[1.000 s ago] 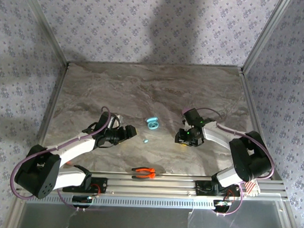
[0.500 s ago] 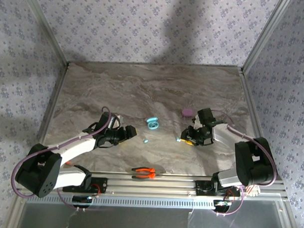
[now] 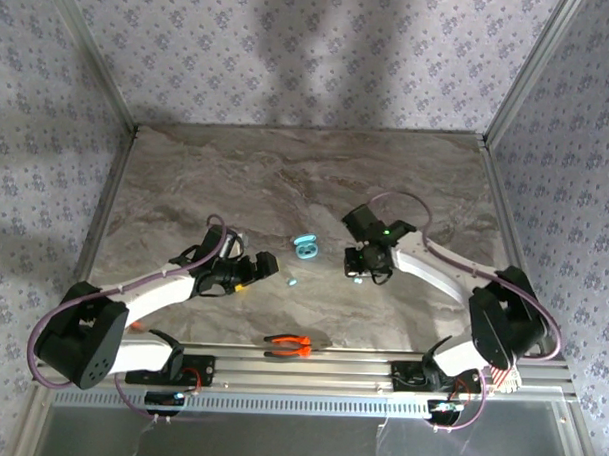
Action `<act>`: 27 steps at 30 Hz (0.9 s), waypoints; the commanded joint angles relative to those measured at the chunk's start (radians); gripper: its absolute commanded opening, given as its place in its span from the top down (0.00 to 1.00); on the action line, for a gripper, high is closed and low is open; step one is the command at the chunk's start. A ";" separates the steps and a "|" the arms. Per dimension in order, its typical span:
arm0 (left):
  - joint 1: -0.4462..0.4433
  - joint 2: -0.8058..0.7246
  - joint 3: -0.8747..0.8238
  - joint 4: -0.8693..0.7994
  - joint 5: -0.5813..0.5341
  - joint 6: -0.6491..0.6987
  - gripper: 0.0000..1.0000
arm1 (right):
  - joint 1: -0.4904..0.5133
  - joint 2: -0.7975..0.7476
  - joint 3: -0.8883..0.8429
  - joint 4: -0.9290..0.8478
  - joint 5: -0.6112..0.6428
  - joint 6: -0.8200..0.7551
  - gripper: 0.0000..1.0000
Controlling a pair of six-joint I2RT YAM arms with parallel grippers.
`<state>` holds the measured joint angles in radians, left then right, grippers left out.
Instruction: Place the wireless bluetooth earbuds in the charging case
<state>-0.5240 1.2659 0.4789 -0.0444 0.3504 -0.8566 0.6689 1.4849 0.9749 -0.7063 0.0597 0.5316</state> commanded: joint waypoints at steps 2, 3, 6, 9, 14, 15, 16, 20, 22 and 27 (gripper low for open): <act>0.011 -0.017 0.026 0.002 -0.021 0.013 0.00 | 0.069 0.098 0.081 -0.171 0.224 0.016 0.67; 0.013 -0.018 0.026 -0.001 -0.019 0.017 0.00 | 0.082 0.123 0.100 -0.187 0.245 0.020 0.67; 0.023 -0.022 0.020 -0.005 -0.013 0.023 0.00 | 0.111 0.189 0.151 -0.230 0.290 0.033 0.67; 0.033 -0.025 0.014 -0.005 -0.007 0.027 0.00 | 0.129 0.238 0.188 -0.245 0.301 0.034 0.67; 0.045 -0.029 0.006 -0.003 -0.004 0.031 0.00 | 0.146 0.299 0.254 -0.258 0.304 0.037 0.69; 0.045 -0.028 0.004 -0.002 -0.002 0.031 0.00 | 0.146 0.311 0.261 -0.259 0.302 0.037 0.69; 0.047 -0.028 0.003 -0.002 -0.001 0.032 0.00 | 0.147 0.322 0.267 -0.260 0.299 0.038 0.69; 0.055 -0.028 -0.002 0.000 0.005 0.036 0.00 | 0.151 0.353 0.285 -0.274 0.302 0.046 0.70; 0.059 -0.029 -0.003 0.000 0.006 0.038 0.00 | 0.153 0.363 0.292 -0.275 0.299 0.050 0.70; 0.064 -0.027 -0.001 0.002 0.013 0.040 0.00 | 0.162 0.385 0.294 -0.298 0.318 0.081 0.69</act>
<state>-0.4652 1.2545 0.4786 -0.0483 0.3511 -0.8368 0.8200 1.8519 1.2484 -0.9504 0.3408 0.5709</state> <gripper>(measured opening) 0.997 0.306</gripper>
